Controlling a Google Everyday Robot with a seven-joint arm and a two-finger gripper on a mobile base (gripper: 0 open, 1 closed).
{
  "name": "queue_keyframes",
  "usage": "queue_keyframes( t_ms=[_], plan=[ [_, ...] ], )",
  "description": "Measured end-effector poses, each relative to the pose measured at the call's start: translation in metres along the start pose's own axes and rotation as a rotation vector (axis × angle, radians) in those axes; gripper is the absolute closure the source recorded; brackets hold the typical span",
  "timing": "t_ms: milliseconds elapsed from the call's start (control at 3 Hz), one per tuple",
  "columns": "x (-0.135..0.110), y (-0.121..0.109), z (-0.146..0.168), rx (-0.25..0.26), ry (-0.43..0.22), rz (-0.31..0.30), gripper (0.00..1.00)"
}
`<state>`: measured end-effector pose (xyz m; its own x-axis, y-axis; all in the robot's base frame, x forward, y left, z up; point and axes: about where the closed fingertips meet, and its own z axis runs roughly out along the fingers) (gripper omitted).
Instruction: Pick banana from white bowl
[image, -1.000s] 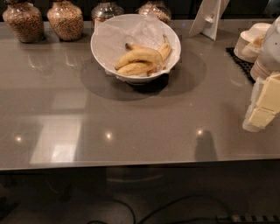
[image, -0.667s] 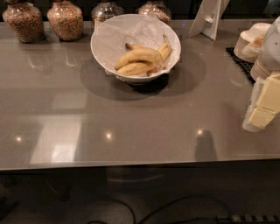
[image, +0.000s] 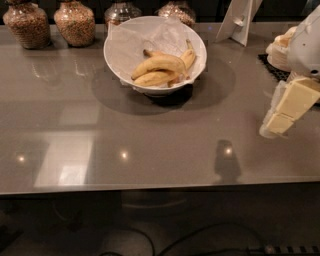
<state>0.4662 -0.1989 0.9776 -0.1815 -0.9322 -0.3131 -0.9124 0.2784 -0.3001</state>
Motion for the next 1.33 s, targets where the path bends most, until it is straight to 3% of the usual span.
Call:
queue_keyframes(
  t_ms=[1000,1333],
  plan=[
    [-0.119,-0.102,0.057,0.122,-0.408,0.006,0.0],
    [-0.119,-0.102,0.057,0.122,-0.408,0.006,0.0]
  ],
)
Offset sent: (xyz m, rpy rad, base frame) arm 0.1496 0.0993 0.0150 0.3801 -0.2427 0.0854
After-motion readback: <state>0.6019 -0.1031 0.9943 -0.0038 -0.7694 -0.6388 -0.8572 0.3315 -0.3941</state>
